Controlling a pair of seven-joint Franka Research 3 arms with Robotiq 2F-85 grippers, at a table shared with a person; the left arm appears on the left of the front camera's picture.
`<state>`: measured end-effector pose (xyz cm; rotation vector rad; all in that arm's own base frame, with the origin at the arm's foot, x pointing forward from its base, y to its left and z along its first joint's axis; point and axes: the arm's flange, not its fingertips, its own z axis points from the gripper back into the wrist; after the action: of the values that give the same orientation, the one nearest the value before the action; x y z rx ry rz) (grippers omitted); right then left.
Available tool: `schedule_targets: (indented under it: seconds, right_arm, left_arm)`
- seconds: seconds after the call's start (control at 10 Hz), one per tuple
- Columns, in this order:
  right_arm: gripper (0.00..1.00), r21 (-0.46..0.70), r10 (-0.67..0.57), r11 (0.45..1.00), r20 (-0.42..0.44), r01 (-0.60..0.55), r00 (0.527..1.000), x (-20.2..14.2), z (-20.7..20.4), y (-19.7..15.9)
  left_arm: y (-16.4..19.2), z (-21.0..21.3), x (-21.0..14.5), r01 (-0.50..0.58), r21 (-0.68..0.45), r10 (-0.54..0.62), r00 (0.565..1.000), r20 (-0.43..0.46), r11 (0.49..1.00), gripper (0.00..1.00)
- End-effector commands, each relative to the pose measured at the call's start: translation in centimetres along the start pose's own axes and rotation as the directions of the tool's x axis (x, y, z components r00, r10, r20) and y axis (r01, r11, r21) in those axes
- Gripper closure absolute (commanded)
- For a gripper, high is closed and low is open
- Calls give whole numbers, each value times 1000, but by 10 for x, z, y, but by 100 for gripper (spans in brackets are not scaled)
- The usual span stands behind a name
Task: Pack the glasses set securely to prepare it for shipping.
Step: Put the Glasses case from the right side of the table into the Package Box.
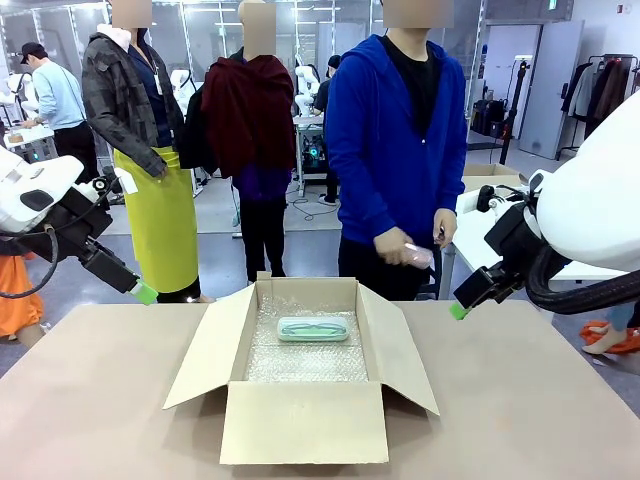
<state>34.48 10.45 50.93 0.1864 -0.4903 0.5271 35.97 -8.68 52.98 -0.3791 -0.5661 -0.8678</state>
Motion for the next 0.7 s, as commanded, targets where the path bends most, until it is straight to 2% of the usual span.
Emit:
schedule_targets:
  seconds: [0.0,0.6]
  right_arm:
    - [0,-6,-1,1000,10,1,1000,-2,0,2]
    - [0,-6,-1,1000,10,1,1000,-2,0,2]
  left_arm:
    - [2,3,-1,16,-16,-16,1000,6,1000,0]
    - [2,3,-1,16,-16,-16,1000,6,1000,0]
